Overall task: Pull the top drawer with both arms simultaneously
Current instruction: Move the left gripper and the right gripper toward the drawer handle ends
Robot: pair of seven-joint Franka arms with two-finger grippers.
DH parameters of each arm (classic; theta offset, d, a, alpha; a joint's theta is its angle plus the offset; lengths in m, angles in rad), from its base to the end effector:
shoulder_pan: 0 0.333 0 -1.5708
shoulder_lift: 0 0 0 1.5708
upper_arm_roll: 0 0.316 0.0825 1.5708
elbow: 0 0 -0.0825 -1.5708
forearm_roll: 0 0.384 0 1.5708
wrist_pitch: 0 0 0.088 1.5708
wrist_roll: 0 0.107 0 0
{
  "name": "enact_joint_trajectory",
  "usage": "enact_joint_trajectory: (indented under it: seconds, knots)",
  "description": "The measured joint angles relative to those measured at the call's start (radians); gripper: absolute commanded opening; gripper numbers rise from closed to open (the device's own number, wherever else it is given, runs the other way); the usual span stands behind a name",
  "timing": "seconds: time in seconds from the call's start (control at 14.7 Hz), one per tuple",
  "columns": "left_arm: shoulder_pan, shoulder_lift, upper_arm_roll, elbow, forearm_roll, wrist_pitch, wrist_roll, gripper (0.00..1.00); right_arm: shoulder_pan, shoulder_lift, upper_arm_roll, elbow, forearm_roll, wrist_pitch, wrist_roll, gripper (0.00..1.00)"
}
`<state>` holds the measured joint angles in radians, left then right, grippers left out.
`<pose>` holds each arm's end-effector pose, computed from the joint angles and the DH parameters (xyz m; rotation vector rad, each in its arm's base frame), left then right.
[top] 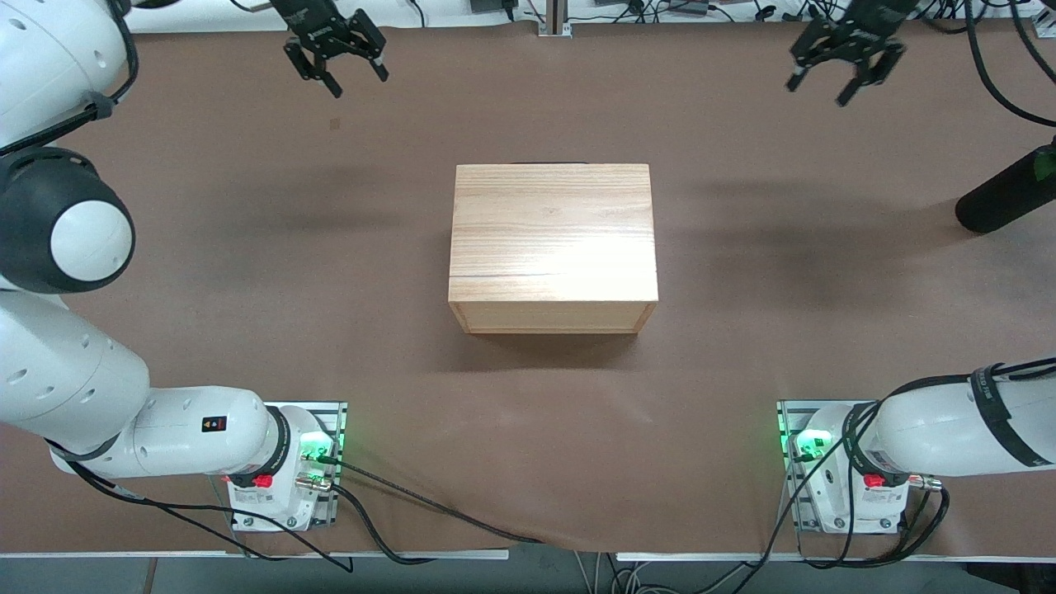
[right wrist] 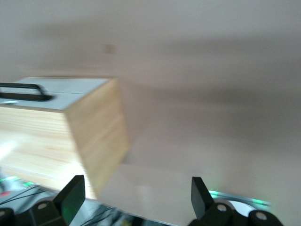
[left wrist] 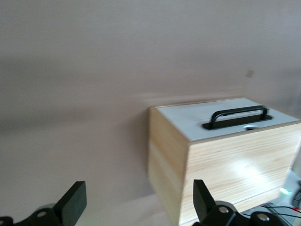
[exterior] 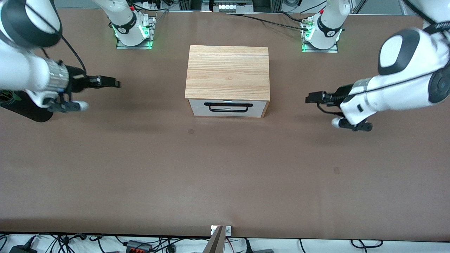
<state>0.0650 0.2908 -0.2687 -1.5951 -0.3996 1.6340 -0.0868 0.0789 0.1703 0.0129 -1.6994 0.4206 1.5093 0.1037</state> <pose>0.6029 -0.1480 0.4623 2.6791 -0.0538 -0.4186 0.5671 0.0978 0.4745 -2.7026 0.0853 0.5473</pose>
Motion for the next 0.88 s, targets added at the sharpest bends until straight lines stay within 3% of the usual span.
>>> enact_joint_trajectory:
  seconds: [0.2, 0.48, 0.61, 0.88]
  knots:
    - [-0.006, 0.097, -0.001, 0.002, -0.133, 0.075, 0.150, 1.00, 0.048, 0.087, 0.001, -0.013, 0.147, 0.140, -0.039, 1.00]
    - [-0.001, 0.215, 0.000, 0.004, -0.285, 0.111, 0.350, 1.00, 0.209, 0.124, 0.006, -0.075, 0.207, 0.439, -0.063, 1.00]
    - [-0.005, 0.261, 0.000, 0.004, -0.343, 0.140, 0.432, 1.00, 0.257, 0.158, 0.007, -0.092, 0.318, 0.509, -0.129, 1.00]
    - [-0.019, 0.354, -0.001, 0.003, -0.524, 0.162, 0.613, 1.00, 0.264, 0.260, 0.001, -0.099, 0.593, 0.526, -0.393, 1.00]
